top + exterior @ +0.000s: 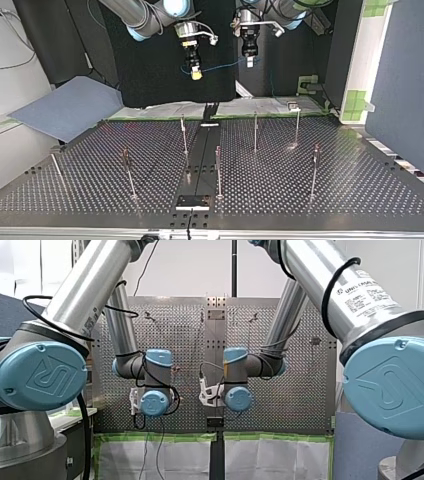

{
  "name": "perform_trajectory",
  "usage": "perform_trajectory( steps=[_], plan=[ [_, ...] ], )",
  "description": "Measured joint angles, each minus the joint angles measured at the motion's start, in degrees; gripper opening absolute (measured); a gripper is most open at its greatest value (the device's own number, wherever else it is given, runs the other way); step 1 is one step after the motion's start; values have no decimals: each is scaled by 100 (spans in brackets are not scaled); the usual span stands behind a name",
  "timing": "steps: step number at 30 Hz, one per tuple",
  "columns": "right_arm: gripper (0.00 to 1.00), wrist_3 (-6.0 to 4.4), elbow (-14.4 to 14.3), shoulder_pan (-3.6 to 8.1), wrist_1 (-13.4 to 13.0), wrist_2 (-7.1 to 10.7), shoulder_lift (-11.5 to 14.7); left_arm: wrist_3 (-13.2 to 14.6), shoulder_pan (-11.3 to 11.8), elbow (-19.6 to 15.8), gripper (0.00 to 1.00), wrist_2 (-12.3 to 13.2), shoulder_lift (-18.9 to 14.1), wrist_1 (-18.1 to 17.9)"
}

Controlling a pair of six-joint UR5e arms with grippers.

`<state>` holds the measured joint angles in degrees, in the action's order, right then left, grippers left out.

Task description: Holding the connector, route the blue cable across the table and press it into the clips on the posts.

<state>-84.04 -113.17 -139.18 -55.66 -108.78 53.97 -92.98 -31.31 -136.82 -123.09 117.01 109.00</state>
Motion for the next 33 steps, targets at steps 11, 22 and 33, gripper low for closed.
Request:
perform_trajectory(
  steps=[11,22,33],
  plan=[
    [0,0,9,-35,529,-91,-38,0,0,0,0,0,0,0],
    [0,-220,230,-125,1090,-240,110,94,271,-269,0,-75,-275,277],
    [0,-682,736,-61,1591,173,614,-57,483,34,0,-500,-813,814]
  ],
)
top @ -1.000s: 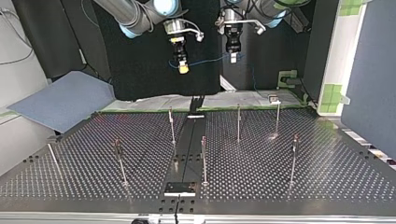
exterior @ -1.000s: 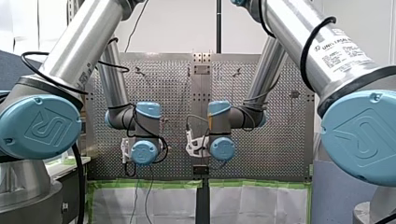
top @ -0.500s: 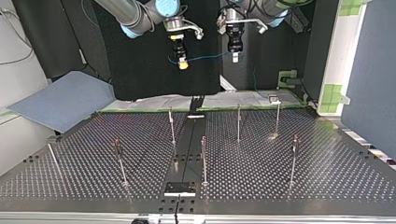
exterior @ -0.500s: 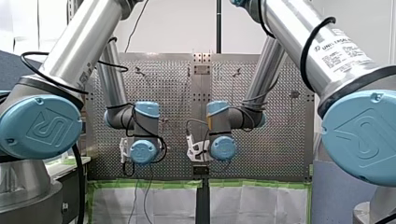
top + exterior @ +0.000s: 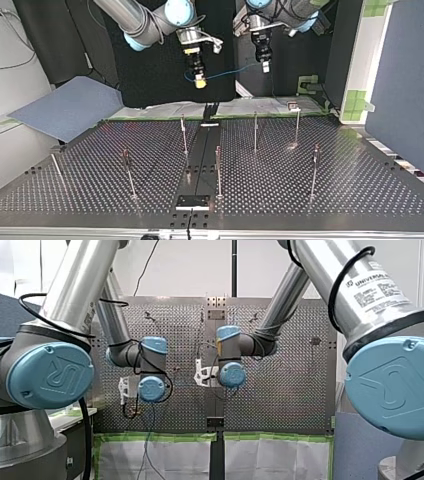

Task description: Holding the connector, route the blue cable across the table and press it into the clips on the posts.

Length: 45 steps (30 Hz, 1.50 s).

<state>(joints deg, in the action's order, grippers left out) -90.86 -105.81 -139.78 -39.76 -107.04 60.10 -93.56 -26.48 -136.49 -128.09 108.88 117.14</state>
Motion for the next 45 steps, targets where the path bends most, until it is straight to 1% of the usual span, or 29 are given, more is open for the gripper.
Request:
perform_trajectory(
  steps=[6,11,13,15,18,22,28,33,37,40,45],
  plan=[
    [0,-59,271,8,281,279,280,-52,98,249,0,-138,-252,249],
    [0,-186,507,10,518,509,517,-42,196,456,0,-268,-463,461],
    [0,-218,616,10,626,572,621,-31,245,526,0,-327,-562,561],
    [0,-231,716,11,726,622,664,-24,293,571,0,-361,-673,671],
    [0,-241,878,11,878,733,636,-12,357,617,0,-386,-827,825],
    [0,-268,1064,9,1029,859,502,13,440,699,0,-459,-1033,1032],
    [0,-291,1284,8,1155,1039,360,-7,517,833,0,-491,-1352,1349],
    [0,-296,1470,1,1299,1161,338,-31,576,891,0,-487,-1605,1605],
    [0,-300,1669,-28,1480,1235,334,-46,649,905,0,-481,-1798,1798],
    [0,-302,1810,-49,1604,1292,332,-53,719,926,0,-430,-1949,1949],
    [0,-317,2049,-69,1726,1383,326,-74,831,1038,0,-352,-2214,2197]
  ],
)
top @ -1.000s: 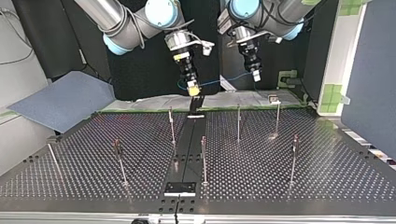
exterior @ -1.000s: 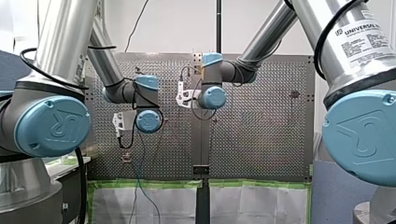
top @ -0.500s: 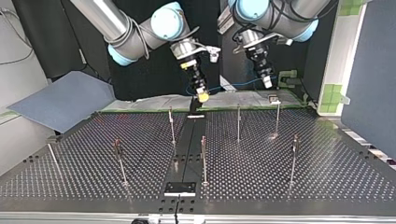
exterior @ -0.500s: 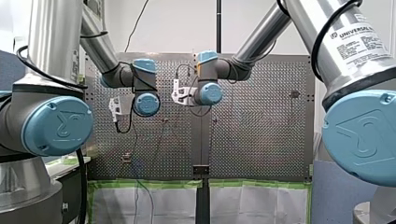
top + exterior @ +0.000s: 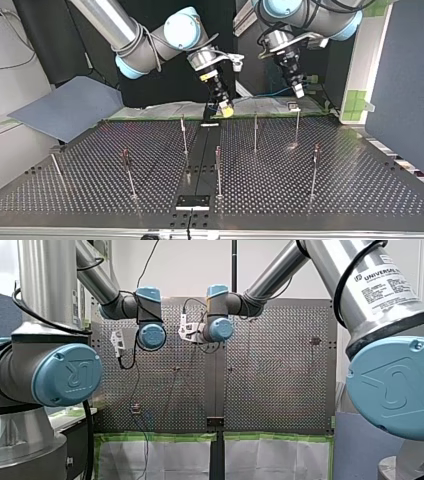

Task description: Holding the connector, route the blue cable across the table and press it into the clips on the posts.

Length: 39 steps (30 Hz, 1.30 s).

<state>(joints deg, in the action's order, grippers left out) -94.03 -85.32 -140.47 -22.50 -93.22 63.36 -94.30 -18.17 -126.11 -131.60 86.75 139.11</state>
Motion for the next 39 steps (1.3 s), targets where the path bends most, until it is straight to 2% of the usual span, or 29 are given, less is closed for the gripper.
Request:
perform_trajectory(
  steps=[7,12,15,20,26,31,34,39],
  plan=[
    [0,-101,322,-2,240,110,-28,-3,164,230,0,156,-310,114],
    [0,-125,550,3,464,149,-42,-13,284,403,0,333,-292,151],
    [0,-174,702,4,588,196,-66,-27,395,473,0,432,-287,159],
    [0,-217,969,-6,808,264,-229,-55,540,521,0,528,-290,176],
    [0,-238,1269,-34,1013,399,-513,-151,814,581,0,793,-286,218],
    [0,-295,1530,-60,1141,431,-658,-266,1096,641,0,1074,-219,215],
    [0,-345,1671,-58,1240,434,-682,-300,1244,704,0,1222,-121,224],
    [0,-369,1911,-58,1432,440,-701,-314,1440,827,0,1482,95,287]
  ],
)
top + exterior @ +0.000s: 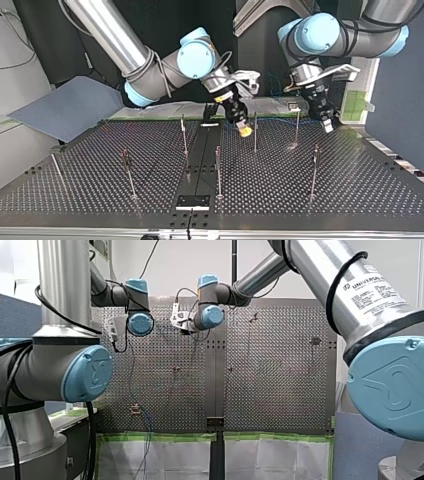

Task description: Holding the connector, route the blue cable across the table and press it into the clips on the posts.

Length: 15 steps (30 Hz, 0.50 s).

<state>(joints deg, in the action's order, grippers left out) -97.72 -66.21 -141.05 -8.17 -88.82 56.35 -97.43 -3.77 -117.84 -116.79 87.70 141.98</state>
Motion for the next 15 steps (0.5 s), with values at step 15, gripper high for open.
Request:
perform_trajectory(
  steps=[15],
  plan=[
    [0,-18,840,-14,387,48,-370,-144,196,316,0,375,74,154]
  ],
)
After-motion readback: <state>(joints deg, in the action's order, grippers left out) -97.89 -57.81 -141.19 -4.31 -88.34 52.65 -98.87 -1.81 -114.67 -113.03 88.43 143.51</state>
